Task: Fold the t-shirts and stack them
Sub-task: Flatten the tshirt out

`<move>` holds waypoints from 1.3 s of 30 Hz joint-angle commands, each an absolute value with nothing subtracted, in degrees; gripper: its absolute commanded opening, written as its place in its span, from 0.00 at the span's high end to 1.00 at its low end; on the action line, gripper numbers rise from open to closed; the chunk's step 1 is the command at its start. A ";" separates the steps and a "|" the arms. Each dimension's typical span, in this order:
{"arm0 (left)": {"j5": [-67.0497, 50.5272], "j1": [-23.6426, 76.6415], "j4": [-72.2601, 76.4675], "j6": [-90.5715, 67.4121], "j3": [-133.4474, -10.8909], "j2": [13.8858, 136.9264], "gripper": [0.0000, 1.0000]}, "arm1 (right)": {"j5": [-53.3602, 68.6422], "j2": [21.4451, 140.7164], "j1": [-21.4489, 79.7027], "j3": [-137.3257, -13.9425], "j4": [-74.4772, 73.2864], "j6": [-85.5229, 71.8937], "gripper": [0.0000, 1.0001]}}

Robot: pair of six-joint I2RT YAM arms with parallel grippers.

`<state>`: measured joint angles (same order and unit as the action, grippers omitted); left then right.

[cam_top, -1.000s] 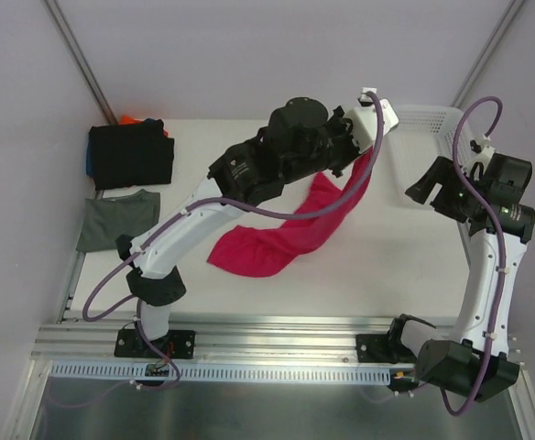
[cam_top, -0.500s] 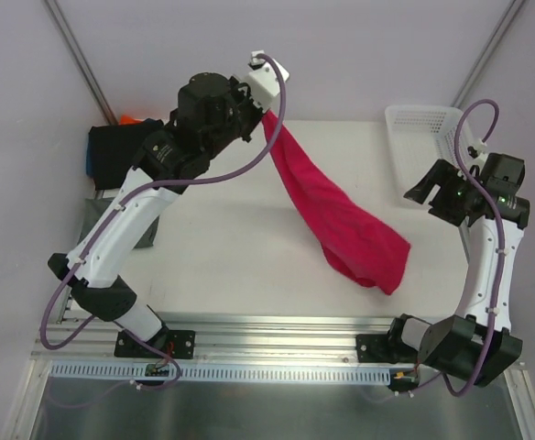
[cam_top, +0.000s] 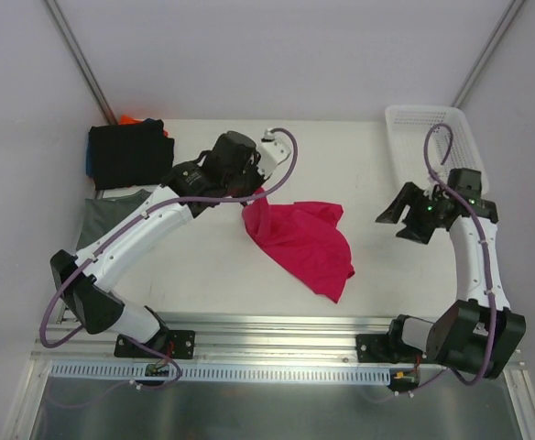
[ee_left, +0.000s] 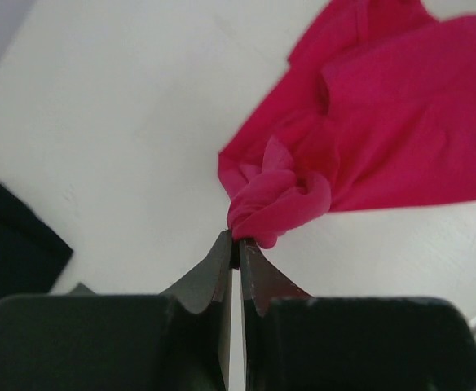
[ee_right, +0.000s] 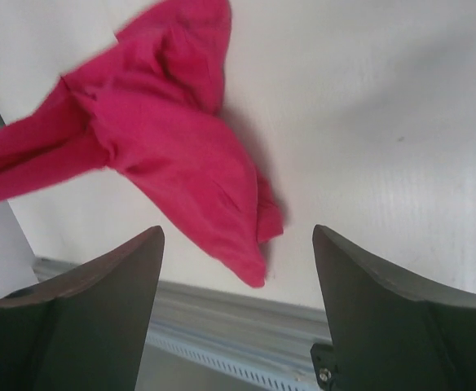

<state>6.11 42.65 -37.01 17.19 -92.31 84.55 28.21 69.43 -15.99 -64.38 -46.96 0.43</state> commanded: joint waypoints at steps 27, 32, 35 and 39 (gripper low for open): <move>3.52 35.69 -39.64 10.11 -89.47 83.93 1.00 | 33.49 107.84 8.43 -80.17 -49.04 4.75 0.31; 3.52 33.58 -39.64 10.11 -91.40 84.72 1.00 | 34.19 105.39 9.41 -74.10 -48.52 3.69 0.33; 3.51 33.14 -39.64 10.02 -92.02 85.17 1.00 | 34.19 105.29 9.49 -72.51 -47.46 3.60 0.39; 3.43 32.78 -39.64 10.02 -91.94 84.90 1.00 | 34.54 107.22 9.84 -73.82 -46.67 3.60 0.53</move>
